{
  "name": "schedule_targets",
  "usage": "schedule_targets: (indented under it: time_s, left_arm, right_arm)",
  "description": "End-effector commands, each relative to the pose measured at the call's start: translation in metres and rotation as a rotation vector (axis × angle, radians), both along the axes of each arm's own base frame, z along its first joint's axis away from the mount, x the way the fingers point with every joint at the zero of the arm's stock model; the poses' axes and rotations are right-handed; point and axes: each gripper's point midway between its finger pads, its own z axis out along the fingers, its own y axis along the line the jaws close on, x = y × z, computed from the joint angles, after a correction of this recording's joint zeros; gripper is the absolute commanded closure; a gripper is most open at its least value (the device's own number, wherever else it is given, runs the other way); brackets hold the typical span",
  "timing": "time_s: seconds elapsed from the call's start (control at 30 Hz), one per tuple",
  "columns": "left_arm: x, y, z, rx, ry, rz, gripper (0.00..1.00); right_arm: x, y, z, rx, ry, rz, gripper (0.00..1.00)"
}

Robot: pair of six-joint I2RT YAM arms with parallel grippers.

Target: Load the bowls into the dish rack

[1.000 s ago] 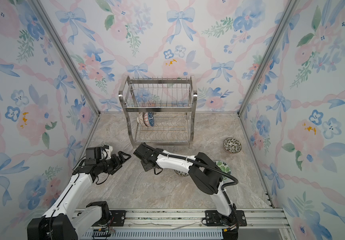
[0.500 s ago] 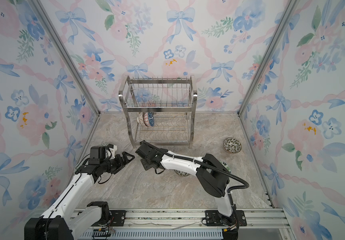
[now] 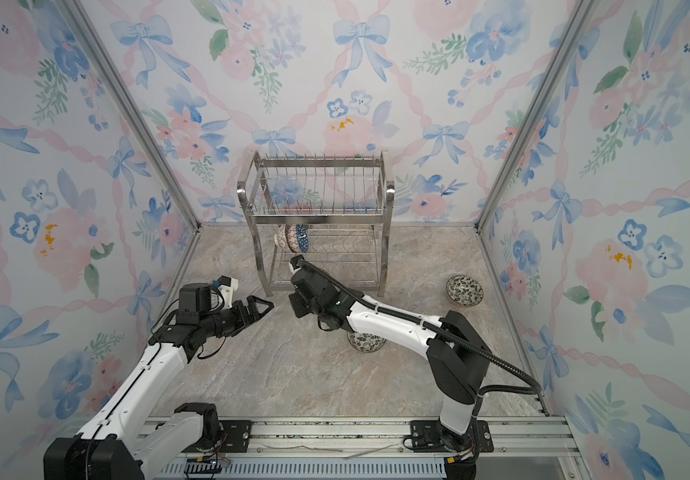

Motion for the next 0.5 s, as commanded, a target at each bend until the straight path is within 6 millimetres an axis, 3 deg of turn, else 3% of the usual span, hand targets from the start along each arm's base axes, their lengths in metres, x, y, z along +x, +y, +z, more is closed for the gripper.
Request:
schedule_targets:
  time_s: [0.0, 0.2, 0.27, 0.33, 0.47]
  left_arm:
    - [0.003, -0.013, 0.03, -0.029, -0.12, -0.085, 0.02]
    - [0.007, -0.03, 0.048, -0.001, -0.201, -0.168, 0.02]
    - [0.007, -0.038, 0.049, 0.036, -0.223, -0.191, 0.02]
    - [0.013, -0.048, 0.064, 0.057, -0.272, -0.205, 0.02]
    - [0.02, -0.063, 0.066, 0.131, -0.317, -0.222, 0.02]
  right_arm:
    - [0.025, -0.003, 0.033, 0.229, -0.004, 0.004, 1.0]
    - [0.053, -0.017, 0.028, 0.222, -0.043, -0.043, 1.0]
    - [0.06, -0.018, 0.028, 0.245, -0.054, -0.043, 1.0]
    - [0.068, -0.018, 0.029, 0.274, -0.066, -0.049, 1.0]
    - [0.086, -0.016, 0.028, 0.335, -0.091, -0.063, 1.0]
